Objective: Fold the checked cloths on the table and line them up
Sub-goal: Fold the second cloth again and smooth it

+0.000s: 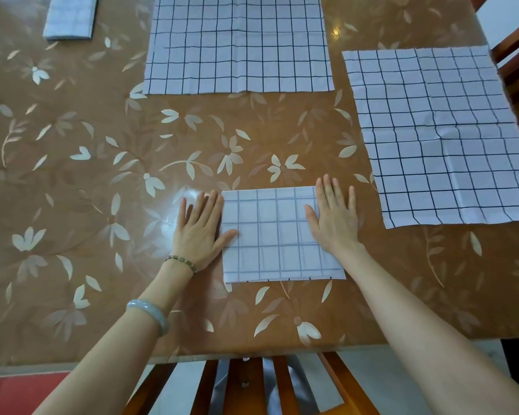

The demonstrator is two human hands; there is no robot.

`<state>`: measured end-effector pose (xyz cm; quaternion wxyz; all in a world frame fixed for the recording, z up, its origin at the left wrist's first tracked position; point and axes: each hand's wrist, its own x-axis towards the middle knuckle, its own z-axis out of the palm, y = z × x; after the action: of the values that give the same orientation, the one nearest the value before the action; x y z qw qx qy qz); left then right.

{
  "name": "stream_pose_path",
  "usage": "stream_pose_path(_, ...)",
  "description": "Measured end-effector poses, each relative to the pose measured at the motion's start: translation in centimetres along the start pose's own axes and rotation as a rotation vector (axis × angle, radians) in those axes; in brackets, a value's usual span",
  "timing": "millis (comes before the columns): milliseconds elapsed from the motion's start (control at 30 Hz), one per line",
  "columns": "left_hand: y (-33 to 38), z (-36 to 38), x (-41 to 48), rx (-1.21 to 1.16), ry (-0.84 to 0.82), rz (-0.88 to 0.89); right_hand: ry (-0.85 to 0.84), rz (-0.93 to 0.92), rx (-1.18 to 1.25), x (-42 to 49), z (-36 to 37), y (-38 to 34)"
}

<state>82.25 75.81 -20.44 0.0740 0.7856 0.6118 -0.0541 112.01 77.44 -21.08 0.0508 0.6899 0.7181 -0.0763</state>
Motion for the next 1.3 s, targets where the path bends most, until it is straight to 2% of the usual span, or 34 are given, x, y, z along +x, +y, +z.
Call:
stream_pose_path(67, 0.7, -0.8, 0.6, -0.025, 0.041, -0.021, -0.003, -0.001, -0.005, 0.0, 0.0, -0.1)
stream_pose_path(133, 2.4, -1.5, 1.7, -0.014, 0.063, 0.035, -0.002, -0.001, -0.014, 0.1, 0.0, -0.1)
stream_pose_path(267, 6.2, -0.8, 3.4, -0.014, -0.005, 0.164, 0.007, 0.002, -0.002, 0.1, 0.0, 0.0)
stream_pose_path(500, 4.1, 0.4, 2.8, -0.077, -0.033, -0.044, 0.009, 0.004, -0.011, 0.1, 0.1, 0.0)
stream_pose_path(633, 0.8, 0.0, 1.9, -0.027, -0.047, -0.124, 0.005, 0.007, -0.007, 0.0, 0.1, -0.1)
stream_pose_path(700, 1.4, -0.8, 1.4, -0.036, -0.036, -0.137, 0.002, 0.007, -0.005, 0.0, 0.0, -0.1)
stream_pose_path(800, 5.6, -1.6, 0.9, -0.111, 0.018, -0.019, -0.007, 0.010, -0.002, 0.1, -0.1, -0.1)
stream_pose_path(867, 8.5, -0.7, 0.4, -0.119, -0.006, 0.078, -0.011, 0.010, 0.009, 0.0, -0.1, -0.1)
stream_pose_path(933, 9.9, 0.7, -0.1, -0.109, -0.047, 0.098, -0.003, 0.011, -0.001, 0.0, 0.0, -0.2)
stream_pose_path(1133, 7.2, 1.6, -1.8, -0.074, -0.027, 0.088, -0.017, 0.000, -0.035, 0.1, -0.2, -0.1)
stream_pose_path(1300, 2.9, 1.3, -3.8, -0.061, -0.024, 0.005, -0.049, 0.004, -0.104, 0.1, -0.2, -0.1)
